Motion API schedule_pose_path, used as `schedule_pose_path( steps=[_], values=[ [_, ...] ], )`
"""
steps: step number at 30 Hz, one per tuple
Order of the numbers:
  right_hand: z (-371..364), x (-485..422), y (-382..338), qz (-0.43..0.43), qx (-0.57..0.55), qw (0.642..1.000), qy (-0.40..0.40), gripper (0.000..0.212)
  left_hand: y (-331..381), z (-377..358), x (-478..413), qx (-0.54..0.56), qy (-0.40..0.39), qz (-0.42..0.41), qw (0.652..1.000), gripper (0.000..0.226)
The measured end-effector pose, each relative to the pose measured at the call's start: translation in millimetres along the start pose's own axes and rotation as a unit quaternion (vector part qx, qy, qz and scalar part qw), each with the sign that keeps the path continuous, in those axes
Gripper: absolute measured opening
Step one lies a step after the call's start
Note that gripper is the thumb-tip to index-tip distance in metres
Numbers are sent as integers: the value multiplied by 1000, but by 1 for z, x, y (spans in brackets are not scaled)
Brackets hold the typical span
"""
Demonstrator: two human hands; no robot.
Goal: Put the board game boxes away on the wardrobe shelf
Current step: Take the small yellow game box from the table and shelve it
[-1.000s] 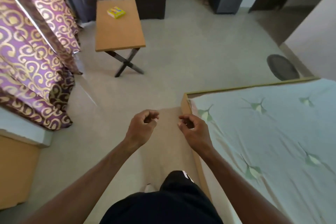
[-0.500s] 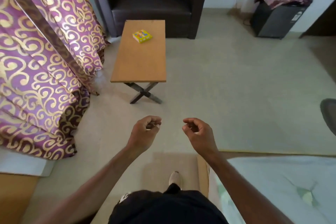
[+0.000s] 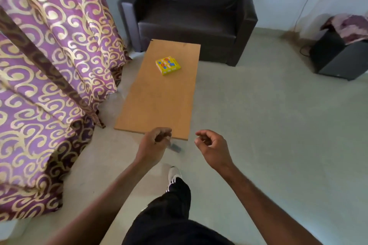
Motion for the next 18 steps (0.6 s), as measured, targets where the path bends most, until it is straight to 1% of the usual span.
schedule_pose_path(
  steps=[2,6,7,12,16,18],
  values=[
    [-5,-51,-11,-10,-5,1000,-8,17,12,3,-50,5,-5,8,1000,23],
    [-15,-166,-34,-25,2,999,-39,16,39,14,-162,-18,17,15,1000,23],
    [-17,-182,-39,-26,3,999,-43,16,43,16,-176,-28,18,14,999,23],
    [-37,-320,-49,-50,3,996,-75,17,56,27,-297,-60,40,36,997,24],
    [-61,-444,-36,-91,14,990,-103,18,50,25,-412,-51,58,98,992,26],
    [-76,-502,-25,-118,12,986,-122,20,46,23,-471,-76,53,128,987,25]
  ],
)
Point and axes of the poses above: each hand's wrist, its own x-axis away from the middle knuckle, its own z-axis out of the back of the hand, y = z × x, the point moved 2 cm from there along -x, towards the middle knuckle, and after that the axes turned 13 degrees about -x, right-handed, at the moved point
